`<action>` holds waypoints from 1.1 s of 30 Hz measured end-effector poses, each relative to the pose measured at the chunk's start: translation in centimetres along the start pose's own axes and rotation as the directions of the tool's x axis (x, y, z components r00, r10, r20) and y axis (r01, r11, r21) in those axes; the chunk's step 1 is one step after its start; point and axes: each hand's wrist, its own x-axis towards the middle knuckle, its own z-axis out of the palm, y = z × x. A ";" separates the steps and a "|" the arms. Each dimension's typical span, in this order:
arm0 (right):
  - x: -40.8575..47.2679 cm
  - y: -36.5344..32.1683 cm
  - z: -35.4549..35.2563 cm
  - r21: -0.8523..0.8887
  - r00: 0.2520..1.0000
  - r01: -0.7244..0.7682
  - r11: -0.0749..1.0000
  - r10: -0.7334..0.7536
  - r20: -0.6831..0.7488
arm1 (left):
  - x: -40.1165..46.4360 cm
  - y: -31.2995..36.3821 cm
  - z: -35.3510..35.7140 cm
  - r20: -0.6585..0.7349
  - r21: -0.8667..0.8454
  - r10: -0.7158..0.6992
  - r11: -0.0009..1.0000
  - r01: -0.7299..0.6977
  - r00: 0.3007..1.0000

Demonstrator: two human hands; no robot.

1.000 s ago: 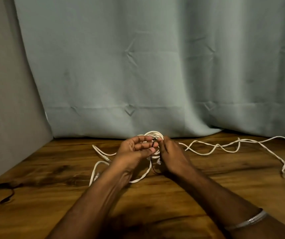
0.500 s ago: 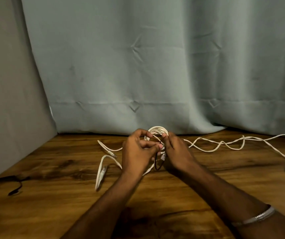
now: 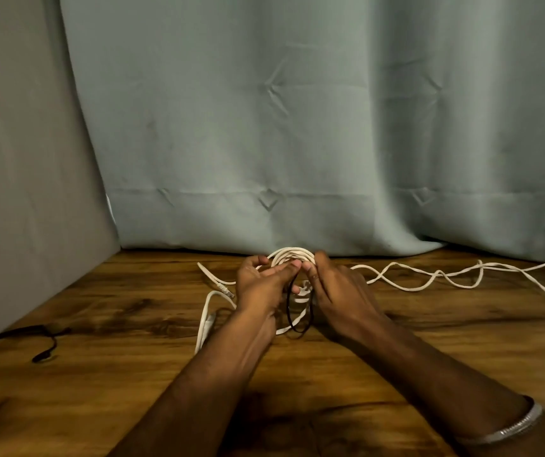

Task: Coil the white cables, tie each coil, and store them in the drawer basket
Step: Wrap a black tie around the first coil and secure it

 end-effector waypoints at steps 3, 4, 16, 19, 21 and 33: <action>0.1 0.0 0.1 -0.018 1.000 0.025 1.000 -0.025 0.000 | 0.2 -0.2 -0.1 -0.006 -0.040 -0.068 0.997 0.068 0.998; 0.1 0.0 0.1 -0.030 0.999 0.036 0.999 -0.036 -0.001 | 0.2 -0.3 0.1 -0.007 -0.071 -0.086 0.994 0.085 0.996; 0.1 -0.6 0.1 -0.093 0.996 0.075 0.993 -0.079 -0.044 | 0.0 -0.3 0.4 0.038 -0.291 -0.118 0.949 0.124 0.992; 0.2 -0.9 0.5 -0.053 0.993 0.081 0.995 -0.085 -0.081 | 0.3 -0.4 0.3 -0.020 -0.291 -0.096 0.953 0.086 0.995; 0.3 -0.9 0.8 0.047 0.998 0.039 0.998 -0.036 -0.057 | 0.1 -0.3 0.5 -0.046 -0.298 -0.080 0.952 0.063 0.996; 0.4 0.2 2.2 0.450 0.984 0.030 0.893 0.054 -0.173 | 0.6 -1.1 0.1 -0.045 -0.195 -0.012 0.981 0.003 0.999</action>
